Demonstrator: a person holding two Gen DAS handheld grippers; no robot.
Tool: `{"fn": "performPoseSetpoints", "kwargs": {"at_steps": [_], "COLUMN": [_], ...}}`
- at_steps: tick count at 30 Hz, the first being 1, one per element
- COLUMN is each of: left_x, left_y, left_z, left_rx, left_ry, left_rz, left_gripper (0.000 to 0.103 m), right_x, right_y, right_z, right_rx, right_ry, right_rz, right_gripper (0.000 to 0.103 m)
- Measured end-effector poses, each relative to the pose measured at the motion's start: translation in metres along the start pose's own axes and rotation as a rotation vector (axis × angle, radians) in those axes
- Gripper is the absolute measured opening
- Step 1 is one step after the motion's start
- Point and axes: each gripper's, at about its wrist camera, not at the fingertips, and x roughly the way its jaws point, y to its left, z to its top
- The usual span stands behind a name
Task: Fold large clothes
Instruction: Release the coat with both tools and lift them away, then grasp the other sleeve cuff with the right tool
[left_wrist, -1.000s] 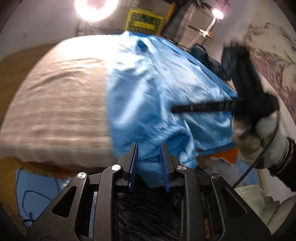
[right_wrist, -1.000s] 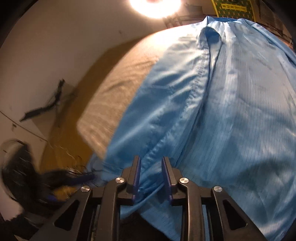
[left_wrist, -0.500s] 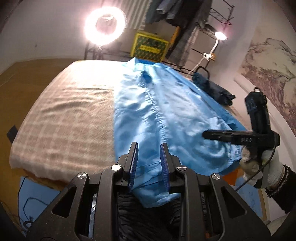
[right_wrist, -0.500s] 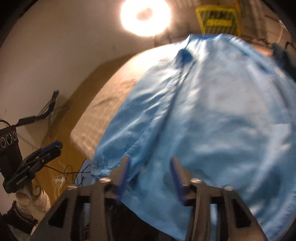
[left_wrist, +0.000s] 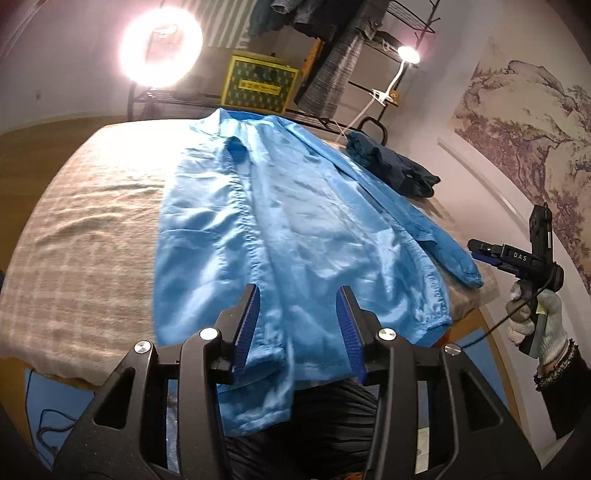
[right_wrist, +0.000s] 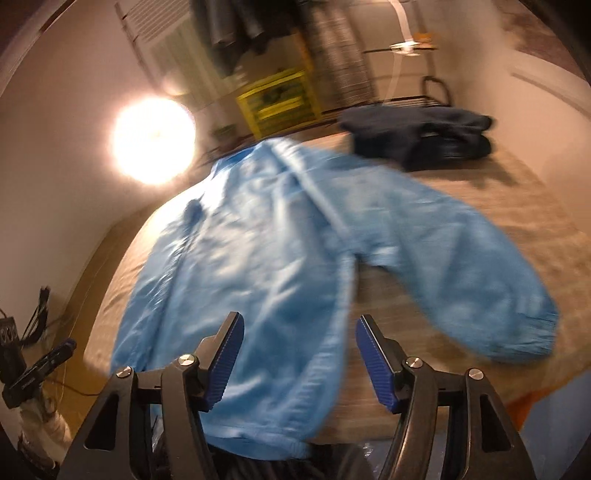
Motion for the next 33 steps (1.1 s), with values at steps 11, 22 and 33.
{"fn": "performPoseSetpoints", "kwargs": {"at_steps": [11, 22, 33], "left_x": [0.029, 0.051, 0.059], "left_y": [-0.046, -0.048, -0.045], "left_z": [0.019, 0.022, 0.023], "left_rx": [0.092, 0.077, 0.07], "left_ry": [0.04, 0.085, 0.1], "left_rz": [-0.05, -0.063, -0.057], "left_gripper": [0.047, 0.047, 0.047], "right_x": [-0.029, -0.018, 0.017], "right_y": [-0.084, -0.203, -0.248], "right_z": [-0.002, -0.001, -0.006], "right_rx": [0.133, 0.405, 0.573], "right_ry": [-0.059, -0.021, 0.047], "right_rz": [-0.154, -0.289, -0.281], "right_gripper": [0.067, 0.067, 0.046]}}
